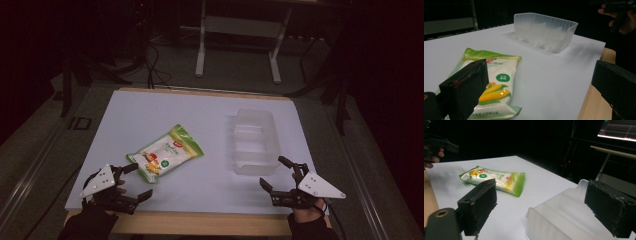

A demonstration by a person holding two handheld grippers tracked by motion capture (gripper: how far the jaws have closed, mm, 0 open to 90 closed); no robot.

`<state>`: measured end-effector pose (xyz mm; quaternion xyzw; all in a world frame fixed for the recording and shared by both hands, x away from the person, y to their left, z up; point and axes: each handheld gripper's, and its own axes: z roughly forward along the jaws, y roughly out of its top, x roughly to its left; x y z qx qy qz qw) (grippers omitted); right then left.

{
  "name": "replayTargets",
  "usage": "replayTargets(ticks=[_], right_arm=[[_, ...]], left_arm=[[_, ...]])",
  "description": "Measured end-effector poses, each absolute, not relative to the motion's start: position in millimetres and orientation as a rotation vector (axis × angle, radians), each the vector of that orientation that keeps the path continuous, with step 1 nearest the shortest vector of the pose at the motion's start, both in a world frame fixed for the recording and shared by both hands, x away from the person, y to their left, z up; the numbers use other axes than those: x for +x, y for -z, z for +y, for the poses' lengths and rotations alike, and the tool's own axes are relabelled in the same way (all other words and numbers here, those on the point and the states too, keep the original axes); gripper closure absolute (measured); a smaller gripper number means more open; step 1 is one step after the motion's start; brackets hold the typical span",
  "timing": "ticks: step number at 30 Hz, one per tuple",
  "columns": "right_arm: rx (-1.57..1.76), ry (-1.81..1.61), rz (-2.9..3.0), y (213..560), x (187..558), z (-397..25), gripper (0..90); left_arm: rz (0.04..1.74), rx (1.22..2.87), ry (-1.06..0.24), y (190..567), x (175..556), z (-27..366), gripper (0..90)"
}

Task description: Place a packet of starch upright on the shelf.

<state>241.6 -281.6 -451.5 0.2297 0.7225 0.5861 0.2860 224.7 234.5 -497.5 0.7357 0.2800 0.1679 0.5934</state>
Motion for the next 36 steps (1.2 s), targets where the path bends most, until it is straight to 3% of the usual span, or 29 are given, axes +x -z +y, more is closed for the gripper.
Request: replayTargets(ticks=[6, 21, 28, 36], right_arm=[[0.624, -1.562, 1.939, 451, 240, -281, 10.5], [0.638, -1.589, 1.97, 447, 237, -277, 10.5], [0.639, -1.589, 1.974, 446, 237, -276, 10.5], [0.629, -1.589, 1.977, 446, 237, -274, 10.5]], left_arm=[[0.651, 1.694, -0.367, 494, 223, 237, 1.4], [0.592, 1.846, -0.187, 479, 224, 210, 0.1], [0.587, 1.85, -0.25, 465, 231, 207, 0.1], [0.562, 1.864, -0.232, 452, 248, 208, 0.1]])
